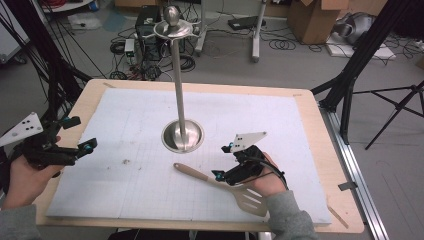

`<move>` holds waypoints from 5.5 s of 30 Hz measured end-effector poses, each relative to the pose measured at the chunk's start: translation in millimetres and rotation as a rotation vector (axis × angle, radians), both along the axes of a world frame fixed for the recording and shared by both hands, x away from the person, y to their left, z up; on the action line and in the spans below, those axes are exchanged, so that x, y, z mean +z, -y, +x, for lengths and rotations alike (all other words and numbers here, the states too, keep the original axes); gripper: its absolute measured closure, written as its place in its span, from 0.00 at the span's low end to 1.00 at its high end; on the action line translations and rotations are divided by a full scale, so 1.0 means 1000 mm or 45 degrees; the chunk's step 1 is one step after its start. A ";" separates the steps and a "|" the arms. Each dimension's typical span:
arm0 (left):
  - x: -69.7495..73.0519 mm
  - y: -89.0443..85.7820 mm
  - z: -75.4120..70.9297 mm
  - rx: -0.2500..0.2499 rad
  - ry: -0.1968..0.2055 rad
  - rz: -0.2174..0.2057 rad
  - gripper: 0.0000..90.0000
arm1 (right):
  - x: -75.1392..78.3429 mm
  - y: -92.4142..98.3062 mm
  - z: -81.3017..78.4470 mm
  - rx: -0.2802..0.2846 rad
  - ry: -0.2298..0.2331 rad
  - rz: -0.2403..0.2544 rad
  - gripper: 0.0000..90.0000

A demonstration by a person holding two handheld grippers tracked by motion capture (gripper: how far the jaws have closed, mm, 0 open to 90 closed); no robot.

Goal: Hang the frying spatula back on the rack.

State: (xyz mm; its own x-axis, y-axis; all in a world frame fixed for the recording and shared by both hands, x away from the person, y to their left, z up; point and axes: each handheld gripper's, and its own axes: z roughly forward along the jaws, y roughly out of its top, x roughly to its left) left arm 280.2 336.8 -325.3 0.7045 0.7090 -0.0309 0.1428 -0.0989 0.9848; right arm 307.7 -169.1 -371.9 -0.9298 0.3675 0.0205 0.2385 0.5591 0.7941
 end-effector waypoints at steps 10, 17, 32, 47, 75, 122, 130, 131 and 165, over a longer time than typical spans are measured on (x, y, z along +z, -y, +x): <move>-0.002 0.001 0.003 -0.004 -0.009 0.002 0.03 | -0.008 -0.013 -0.003 0.045 -0.050 -0.058 0.17; -0.003 0.000 0.004 -0.005 -0.013 -0.004 0.03 | -0.020 -0.018 -0.004 0.053 -0.122 -0.132 0.17; -0.006 0.002 0.008 -0.013 -0.026 0.000 0.03 | -0.031 -0.012 -0.004 0.057 -0.184 -0.242 0.24; -0.007 0.002 0.010 -0.010 -0.031 0.000 0.03 | -0.037 -0.009 -0.012 0.090 -0.194 -0.338 0.37; -0.010 0.004 0.014 -0.011 -0.045 0.003 0.03 | -0.041 -0.004 -0.013 0.063 -0.226 -0.459 0.52; -0.015 0.000 0.016 0.004 -0.069 0.004 0.03 | -0.042 -0.009 -0.017 0.053 -0.198 -0.557 0.82; -0.018 -0.001 0.016 0.007 -0.080 0.004 0.03 | -0.043 -0.010 -0.016 0.044 -0.210 -0.558 0.82; -0.018 -0.001 0.017 0.007 -0.081 0.006 0.03 | -0.043 -0.010 -0.016 0.041 -0.212 -0.559 0.82; -0.021 0.001 0.019 0.004 -0.098 0.008 0.03 | -0.040 -0.003 -0.013 -0.006 -0.250 -0.486 0.87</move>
State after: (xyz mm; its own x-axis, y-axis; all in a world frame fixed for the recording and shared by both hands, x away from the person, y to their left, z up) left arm 299.3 336.3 -346.4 0.6980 0.7116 -0.0802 0.2180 -0.1044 0.9704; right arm 294.9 -166.4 -412.3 -0.9202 0.3869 0.0588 0.3675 0.8027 0.4697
